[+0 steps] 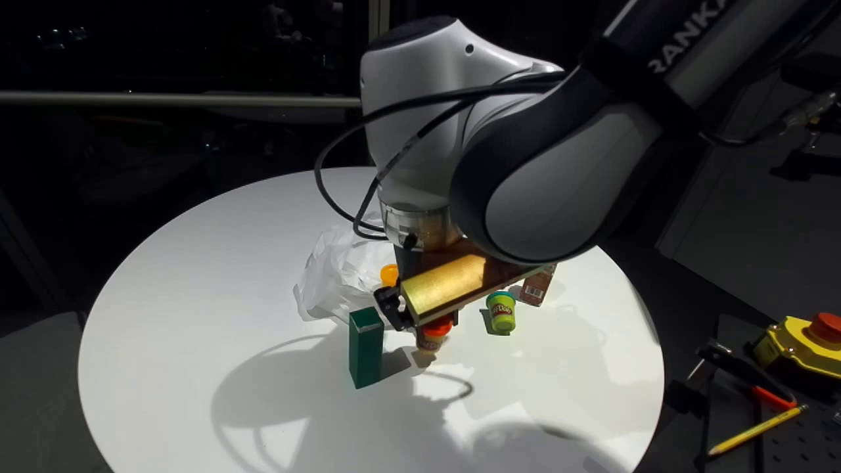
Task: Remove the objects from the plastic bag and put them on the table.
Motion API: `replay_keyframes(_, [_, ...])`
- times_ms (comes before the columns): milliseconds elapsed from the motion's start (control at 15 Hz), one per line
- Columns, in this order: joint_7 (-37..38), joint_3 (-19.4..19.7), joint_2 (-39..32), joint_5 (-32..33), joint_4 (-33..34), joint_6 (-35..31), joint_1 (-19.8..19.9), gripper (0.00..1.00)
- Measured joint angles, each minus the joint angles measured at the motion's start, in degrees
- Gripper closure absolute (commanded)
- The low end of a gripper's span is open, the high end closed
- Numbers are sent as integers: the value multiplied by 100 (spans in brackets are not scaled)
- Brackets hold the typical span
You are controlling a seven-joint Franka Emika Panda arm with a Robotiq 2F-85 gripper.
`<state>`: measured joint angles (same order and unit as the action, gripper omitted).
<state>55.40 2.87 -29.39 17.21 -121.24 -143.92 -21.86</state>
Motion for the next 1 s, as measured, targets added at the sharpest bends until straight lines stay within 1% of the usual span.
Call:
replay_keyframes(533, [-227, -297, -102, -231, -58, -95, 2, 72])
replay_keyframes(733, [-269, -302, -120, -222, -96, -100, -3, 72])
replay_keyframes(1000, [-269, -218, -207, -4, -152, -214, -56, 72])
